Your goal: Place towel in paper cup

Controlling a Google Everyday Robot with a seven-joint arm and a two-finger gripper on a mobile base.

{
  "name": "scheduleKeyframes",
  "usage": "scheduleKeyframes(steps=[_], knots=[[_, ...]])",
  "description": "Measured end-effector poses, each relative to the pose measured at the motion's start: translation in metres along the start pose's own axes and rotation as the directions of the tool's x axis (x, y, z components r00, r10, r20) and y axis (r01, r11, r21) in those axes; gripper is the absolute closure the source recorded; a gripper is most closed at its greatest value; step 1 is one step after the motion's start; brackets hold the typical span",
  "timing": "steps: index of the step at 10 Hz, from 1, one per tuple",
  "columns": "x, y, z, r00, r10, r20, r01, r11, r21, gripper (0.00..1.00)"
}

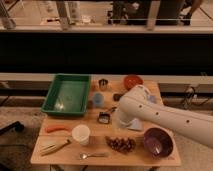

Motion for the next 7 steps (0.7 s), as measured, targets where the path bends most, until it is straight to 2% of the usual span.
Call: scheduleKeyframes(steps=[2, 5, 7], knots=[[0.008, -0.004, 0.007, 1.0, 0.009, -0.013, -0.009, 1.0, -0.017, 0.57], [0.023, -0.007, 0.013, 1.0, 0.025, 0.003, -0.025, 0.999, -0.029, 0.26], [0.033, -0.008, 0.017, 0.999, 0.03, 0.015, -0.03, 0.999, -0.024, 0.2]])
